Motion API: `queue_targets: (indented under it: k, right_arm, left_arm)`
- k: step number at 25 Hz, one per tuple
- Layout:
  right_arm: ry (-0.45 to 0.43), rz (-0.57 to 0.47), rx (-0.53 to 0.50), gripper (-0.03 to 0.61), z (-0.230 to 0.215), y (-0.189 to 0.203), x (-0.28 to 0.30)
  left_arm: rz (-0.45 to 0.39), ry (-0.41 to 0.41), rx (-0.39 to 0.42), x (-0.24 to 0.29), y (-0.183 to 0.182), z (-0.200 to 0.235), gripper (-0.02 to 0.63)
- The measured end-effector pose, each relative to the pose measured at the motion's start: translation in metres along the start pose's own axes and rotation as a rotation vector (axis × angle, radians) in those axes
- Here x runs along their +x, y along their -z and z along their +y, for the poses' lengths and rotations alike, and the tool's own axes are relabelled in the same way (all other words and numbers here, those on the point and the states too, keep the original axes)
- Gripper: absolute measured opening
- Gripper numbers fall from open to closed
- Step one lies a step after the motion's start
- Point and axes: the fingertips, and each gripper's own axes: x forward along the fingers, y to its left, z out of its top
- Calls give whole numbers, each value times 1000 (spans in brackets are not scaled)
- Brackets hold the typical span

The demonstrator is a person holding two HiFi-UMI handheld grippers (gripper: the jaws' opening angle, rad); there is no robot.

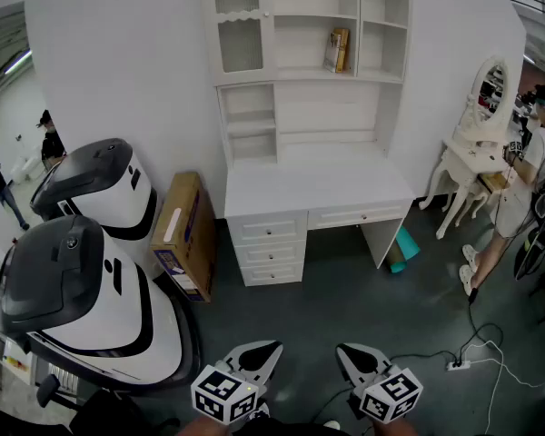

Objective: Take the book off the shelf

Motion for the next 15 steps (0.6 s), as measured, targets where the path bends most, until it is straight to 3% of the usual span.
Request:
queue_targets:
  k: [15]
  right_arm:
    - [28,7,11,27,-5,-3,34]
  left_arm:
    - [8,45,19,8,-14,33,11]
